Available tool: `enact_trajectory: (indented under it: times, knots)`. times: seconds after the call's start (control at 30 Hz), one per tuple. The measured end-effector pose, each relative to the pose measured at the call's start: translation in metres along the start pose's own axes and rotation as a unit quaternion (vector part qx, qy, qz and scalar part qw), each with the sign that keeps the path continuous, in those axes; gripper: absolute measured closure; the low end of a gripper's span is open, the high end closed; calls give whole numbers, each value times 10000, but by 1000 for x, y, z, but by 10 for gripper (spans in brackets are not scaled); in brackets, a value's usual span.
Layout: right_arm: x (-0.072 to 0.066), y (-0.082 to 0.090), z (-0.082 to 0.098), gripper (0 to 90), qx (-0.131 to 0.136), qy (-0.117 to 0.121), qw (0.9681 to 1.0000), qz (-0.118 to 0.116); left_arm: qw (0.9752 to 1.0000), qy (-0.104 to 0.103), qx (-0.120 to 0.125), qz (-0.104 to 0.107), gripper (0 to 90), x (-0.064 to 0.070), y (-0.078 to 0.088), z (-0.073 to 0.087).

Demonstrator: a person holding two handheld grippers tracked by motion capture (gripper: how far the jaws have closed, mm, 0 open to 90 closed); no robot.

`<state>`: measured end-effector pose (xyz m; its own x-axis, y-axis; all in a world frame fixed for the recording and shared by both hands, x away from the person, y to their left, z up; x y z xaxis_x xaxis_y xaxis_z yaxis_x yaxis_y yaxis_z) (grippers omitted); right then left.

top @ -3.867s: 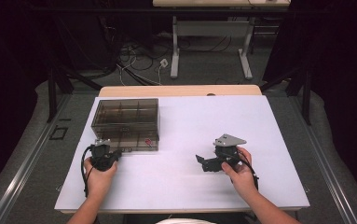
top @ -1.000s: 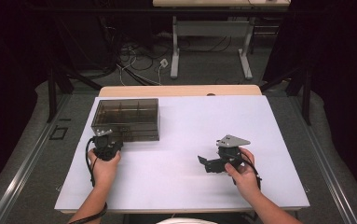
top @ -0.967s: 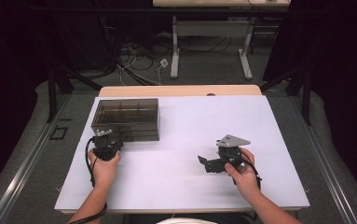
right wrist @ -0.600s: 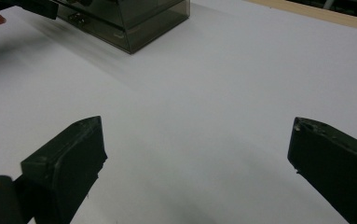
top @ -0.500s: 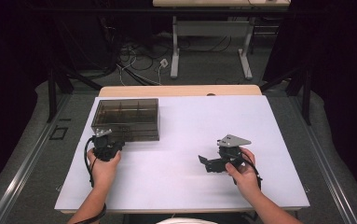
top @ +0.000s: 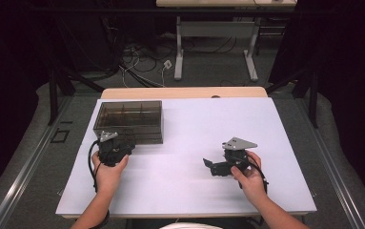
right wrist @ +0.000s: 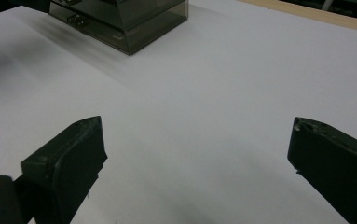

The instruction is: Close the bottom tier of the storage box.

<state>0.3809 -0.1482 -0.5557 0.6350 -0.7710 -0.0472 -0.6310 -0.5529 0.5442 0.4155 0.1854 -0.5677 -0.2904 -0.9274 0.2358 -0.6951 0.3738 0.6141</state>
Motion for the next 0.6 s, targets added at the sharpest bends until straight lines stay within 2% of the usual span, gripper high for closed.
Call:
enact_trajectory:
  times: [0.27, 0.33, 0.43, 0.6]
  knots:
    - [1, 0, 0, 34, 33, -8, 10000, 10, 9997, -210, 56, 126, 471, 14, 2, -3]
    - [1, 0, 0, 34, 38, -11, 10000, 15, 9994, -290, 47, 200, 464, 19, 4, -4]
    - [1, 1, 0, 34, 35, -17, 10000, 15, 9984, -446, 182, 291, 443, 27, 6, -6]
    - [1, 1, -1, 34, 64, -45, 10000, 31, 9967, -558, 242, 544, 424, 42, 10, -8]
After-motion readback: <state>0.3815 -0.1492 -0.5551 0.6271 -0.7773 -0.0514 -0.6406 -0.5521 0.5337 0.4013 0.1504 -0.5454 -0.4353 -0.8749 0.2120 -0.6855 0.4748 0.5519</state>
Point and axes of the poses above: each handheld gripper's, and its own axes: y roughly backward along the jaws, z roughly out of its underside, x roughly to its right, the point moved 7 cm from there along -y, roughly forward along the jaws, and after that the axes turned 2 degrees about -x, right-handed, at the moved point
